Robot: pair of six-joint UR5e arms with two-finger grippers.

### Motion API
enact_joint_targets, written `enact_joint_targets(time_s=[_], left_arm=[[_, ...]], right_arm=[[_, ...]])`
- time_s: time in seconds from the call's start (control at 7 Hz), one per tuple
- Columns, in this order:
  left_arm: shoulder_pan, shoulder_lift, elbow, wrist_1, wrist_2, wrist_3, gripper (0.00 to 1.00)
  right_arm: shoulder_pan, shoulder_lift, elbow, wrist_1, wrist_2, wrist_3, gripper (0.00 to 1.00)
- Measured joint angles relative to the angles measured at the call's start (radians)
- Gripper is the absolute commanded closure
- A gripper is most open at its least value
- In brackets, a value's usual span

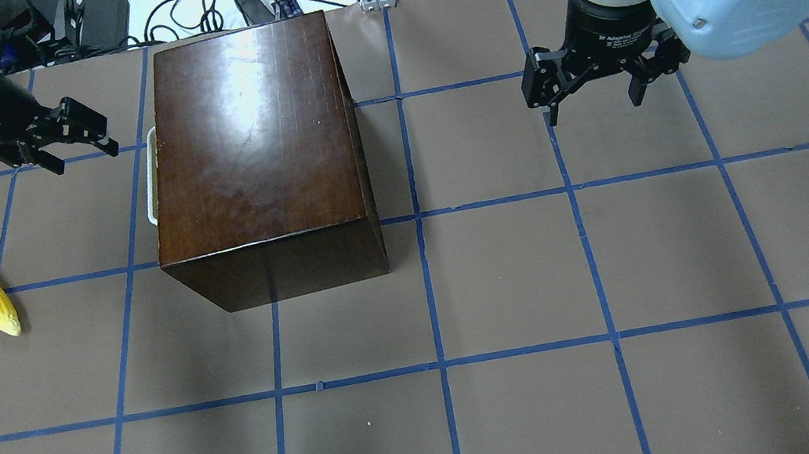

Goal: Open drawer and put corn inside
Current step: 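Move the left gripper outward and down beside the white drawer handle, then close the left gripper on the white drawer handle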

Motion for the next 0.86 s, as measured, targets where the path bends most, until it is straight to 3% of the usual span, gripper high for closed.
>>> enact_joint_targets(time_s=[0.86], left_arm=[[-0.008,-0.054,-0.011,0.007,-0.071,0.007,0.00]], right_arm=[[0.000,0.001,0.000,-0.001,-0.001,0.000,0.00]])
